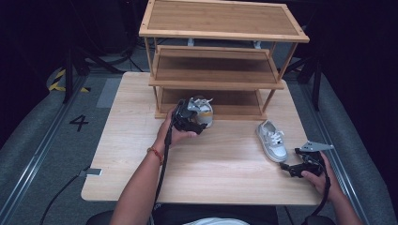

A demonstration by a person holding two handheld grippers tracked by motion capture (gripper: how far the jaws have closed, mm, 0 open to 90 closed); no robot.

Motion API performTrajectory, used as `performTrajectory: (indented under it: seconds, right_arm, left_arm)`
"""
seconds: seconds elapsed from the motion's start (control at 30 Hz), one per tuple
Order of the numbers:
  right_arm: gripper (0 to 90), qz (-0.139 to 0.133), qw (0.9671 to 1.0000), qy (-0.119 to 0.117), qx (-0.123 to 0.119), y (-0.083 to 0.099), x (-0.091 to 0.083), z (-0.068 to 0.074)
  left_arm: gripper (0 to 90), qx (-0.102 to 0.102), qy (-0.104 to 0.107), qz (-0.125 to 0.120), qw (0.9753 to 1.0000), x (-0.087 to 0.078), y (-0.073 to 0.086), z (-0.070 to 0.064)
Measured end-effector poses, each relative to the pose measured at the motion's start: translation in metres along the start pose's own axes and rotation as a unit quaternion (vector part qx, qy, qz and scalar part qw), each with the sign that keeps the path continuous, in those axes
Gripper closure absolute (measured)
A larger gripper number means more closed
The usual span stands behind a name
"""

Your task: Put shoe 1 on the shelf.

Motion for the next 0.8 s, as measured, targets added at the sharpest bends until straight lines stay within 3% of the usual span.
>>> performTrajectory:
  seconds: [0.07, 0.13, 0.3, 0.37, 0.5, 0.67, 0.8]
  right_arm:
    - [0.4, 0.0, 1.0, 0.001, 0.0, 0.0, 0.0, 0.0]
    - [0.5, -0.001, 1.0, 0.002, 0.001, 0.0, 0.0, 0.0]
    - [0.5, -0.001, 1.0, 0.002, 0.001, 0.0, 0.0, 0.0]
    - [0.5, -0.001, 1.0, 0.002, 0.0, 0.0, 0.0, 0.0]
    - [0.4, 0.0, 1.0, 0.002, 0.001, 0.0, 0.0, 0.0]
    - [0.5, 0.0, 1.0, 0.002, 0.001, 0.0, 0.0, 0.0]
    - [0.5, -0.001, 1.0, 0.003, 0.001, 0.001, -0.001, 0.0]
  left_arm:
    - [23.9, -0.031, 0.007, -0.003, 0.9995, 0.005, 0.002, -0.001]
    - [23.7, -0.048, 0.005, -0.004, 0.9988, 0.01, 0.004, -0.002]
    - [22.0, -0.042, -0.011, 0.013, 0.999, 0.023, 0.003, -0.003]
    - [21.2, -0.031, -0.033, 0.019, 0.9988, 0.026, 0.001, -0.001]
    - [23.2, -0.044, -0.029, 0.014, 0.9985, 0.03, -0.003, 0.006]
    - [21.8, -0.024, -0.034, 0.01, 0.9991, 0.037, -0.009, 0.013]
    - [26.8, -0.021, -0.03, -0.006, 0.9993, 0.039, -0.015, 0.019]
Point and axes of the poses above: each handheld gripper's, and its own axes: x roughly forward along the jaws, y roughly out of its underside, z roughly to its left, the point moved 7 cm from there along x, roughly forward along the jaws, and after that the axes turned 10 degrees about -y, right-handed, at the moved point
